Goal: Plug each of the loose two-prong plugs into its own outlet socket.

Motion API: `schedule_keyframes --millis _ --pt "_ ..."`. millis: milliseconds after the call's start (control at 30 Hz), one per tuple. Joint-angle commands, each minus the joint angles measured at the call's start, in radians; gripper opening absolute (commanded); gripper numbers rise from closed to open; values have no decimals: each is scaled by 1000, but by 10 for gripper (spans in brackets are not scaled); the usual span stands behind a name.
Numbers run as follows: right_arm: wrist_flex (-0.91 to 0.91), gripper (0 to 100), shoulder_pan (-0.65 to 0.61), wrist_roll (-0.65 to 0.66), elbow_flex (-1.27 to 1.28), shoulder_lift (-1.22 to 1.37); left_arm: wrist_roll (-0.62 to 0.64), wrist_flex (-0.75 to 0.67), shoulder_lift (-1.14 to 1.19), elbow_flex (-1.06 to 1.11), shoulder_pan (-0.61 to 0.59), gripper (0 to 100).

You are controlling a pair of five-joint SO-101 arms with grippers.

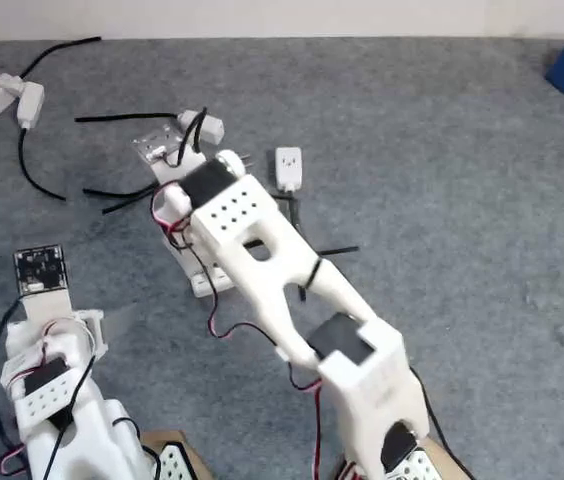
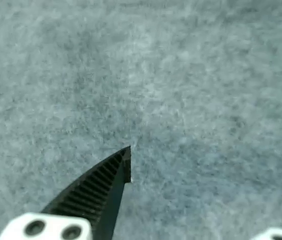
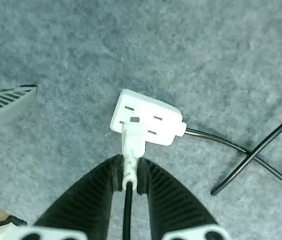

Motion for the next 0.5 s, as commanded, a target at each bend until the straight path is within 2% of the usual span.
schedule_keyframes --millis 0,467 --pt "67 7 7 -2 -139 27 -11 -28 -19 4 -21 500" --pt "91 7 90 -44 -199 84 -12 -28 -19 30 -50 500"
